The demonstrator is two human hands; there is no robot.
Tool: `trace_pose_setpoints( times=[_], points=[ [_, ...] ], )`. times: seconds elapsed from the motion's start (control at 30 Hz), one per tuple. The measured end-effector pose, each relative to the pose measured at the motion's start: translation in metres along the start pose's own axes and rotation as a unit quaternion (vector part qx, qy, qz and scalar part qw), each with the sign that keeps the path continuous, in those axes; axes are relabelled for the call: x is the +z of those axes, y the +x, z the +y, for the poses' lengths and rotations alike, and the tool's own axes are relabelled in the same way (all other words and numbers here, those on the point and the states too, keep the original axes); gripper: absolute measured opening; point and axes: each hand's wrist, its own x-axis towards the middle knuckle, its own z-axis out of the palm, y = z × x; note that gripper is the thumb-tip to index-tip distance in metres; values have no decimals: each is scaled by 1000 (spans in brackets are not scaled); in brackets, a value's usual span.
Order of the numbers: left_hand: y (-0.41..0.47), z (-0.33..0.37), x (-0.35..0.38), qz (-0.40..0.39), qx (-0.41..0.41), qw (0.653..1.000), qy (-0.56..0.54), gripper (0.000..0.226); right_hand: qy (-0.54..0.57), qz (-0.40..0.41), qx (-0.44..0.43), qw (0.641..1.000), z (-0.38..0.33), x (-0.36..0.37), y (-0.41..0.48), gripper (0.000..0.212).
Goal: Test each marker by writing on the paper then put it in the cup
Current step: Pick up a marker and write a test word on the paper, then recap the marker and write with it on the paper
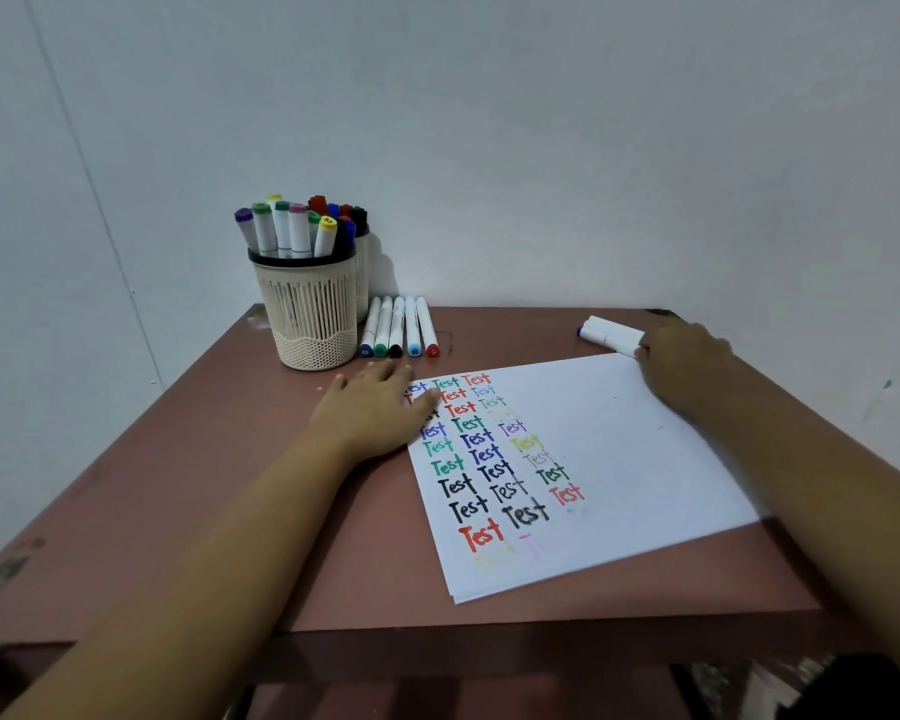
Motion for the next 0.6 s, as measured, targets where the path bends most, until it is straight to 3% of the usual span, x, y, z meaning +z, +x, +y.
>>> trace_pose_setpoints(
  times=[0.3, 0.47, 0.6],
  points=[
    [2, 0, 1, -7, -5, 1000, 8, 64, -38, 68, -8, 997, -10, 5, 6, 17],
    [1, 0, 1, -5, -3, 1000, 7, 63, 165, 48, -61, 983, -67, -27, 15, 28],
    [1, 1, 1, -2, -2, 1000, 1, 62, 322, -54, -68, 943, -133, -50, 15, 30]
  ],
)
